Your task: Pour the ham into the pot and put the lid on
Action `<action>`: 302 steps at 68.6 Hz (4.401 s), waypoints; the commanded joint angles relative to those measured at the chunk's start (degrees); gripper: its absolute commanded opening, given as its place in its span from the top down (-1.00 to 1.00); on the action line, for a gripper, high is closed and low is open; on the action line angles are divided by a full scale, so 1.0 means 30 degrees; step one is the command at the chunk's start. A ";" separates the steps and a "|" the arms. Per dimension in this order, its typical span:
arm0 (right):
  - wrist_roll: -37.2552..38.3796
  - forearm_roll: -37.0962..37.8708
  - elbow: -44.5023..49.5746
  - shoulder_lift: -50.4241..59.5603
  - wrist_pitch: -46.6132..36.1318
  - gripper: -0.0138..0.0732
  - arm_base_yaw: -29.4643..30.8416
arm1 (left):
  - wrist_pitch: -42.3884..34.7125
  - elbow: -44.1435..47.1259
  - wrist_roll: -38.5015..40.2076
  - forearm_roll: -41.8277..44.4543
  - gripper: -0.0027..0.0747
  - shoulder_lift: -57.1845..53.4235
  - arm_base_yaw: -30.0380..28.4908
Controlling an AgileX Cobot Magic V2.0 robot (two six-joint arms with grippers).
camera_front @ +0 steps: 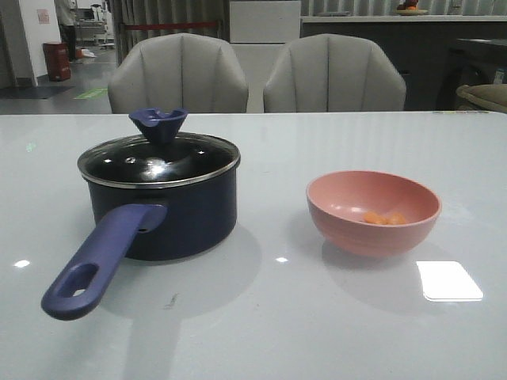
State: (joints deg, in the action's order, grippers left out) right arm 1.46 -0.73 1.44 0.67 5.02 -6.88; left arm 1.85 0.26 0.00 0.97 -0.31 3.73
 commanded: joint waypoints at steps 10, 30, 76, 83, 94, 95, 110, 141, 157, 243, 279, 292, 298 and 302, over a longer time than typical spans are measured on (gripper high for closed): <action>0.0001 0.0242 -0.0072 0.0350 -0.1449 0.37 0.0104 | -0.2394 0.0396 0.0000 -0.0131 0.59 -0.0371 -0.0013; 0.0001 0.0242 -0.0072 0.0350 -0.1449 0.37 0.0104 | -0.5959 -0.1295 0.0000 -0.2664 0.59 -0.0058 -0.0013; 0.0001 0.0242 -0.0072 0.0350 -0.1449 0.37 0.0104 | 0.2389 -0.7995 0.0000 -0.2611 0.59 0.8207 -0.0013; 0.0001 0.0242 -0.0072 0.0350 -0.1449 0.37 0.0104 | 0.2389 -0.7995 0.0000 -0.2736 0.59 0.8628 -0.0013; 0.0001 0.0242 -0.0072 0.0350 -0.1449 0.37 0.0104 | 0.2425 -0.7995 0.0000 -0.3085 0.57 0.8834 -0.0013; 0.0001 0.0242 -0.0072 0.0350 -0.1449 0.37 0.0104 | 0.2425 -0.7995 0.0000 -0.3085 0.57 0.8834 -0.0013; 0.0001 0.0242 -0.0072 0.0350 -0.1449 0.37 0.0104 | 0.2686 -0.7995 0.0000 -0.3085 -0.12 0.8834 -0.0013; 0.0001 0.0242 -0.0072 0.0350 -0.1449 0.37 0.0104 | 0.2623 -0.8061 0.0000 -0.4110 -0.39 0.8834 -0.0013; 0.0001 0.0242 -0.0072 0.0350 -0.1449 0.37 0.0104 | 0.5506 -1.0247 0.0000 -0.3506 -0.39 0.9965 -0.0013; 0.0001 0.0242 -0.0072 0.0350 -0.1449 0.37 0.0104 | 1.8447 -3.2725 0.1755 -0.0745 -0.61 3.3346 0.8077; 0.0001 0.0242 -0.0072 0.0350 -0.1449 0.37 0.0104 | 2.0895 -3.5205 0.3483 0.0213 -0.61 3.6613 0.8175; 0.0001 0.0242 -0.0072 0.0350 -0.1449 0.37 0.0104 | 2.0384 -3.5205 0.3560 0.0269 -0.59 3.6833 0.8175; 0.0001 0.0242 -0.0072 0.0350 -0.1449 0.37 0.0104 | 2.0483 -3.5205 0.3560 0.0269 -0.54 3.6997 0.8175; 0.0001 0.0242 -0.0072 0.0350 -0.1449 0.37 0.0104 | 2.0670 -3.5205 0.3560 0.0269 -0.49 3.7151 0.8175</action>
State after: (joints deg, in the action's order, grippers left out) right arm 1.46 -0.73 1.44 0.67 5.02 -6.88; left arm 64.99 -103.51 9.98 1.59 113.40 27.94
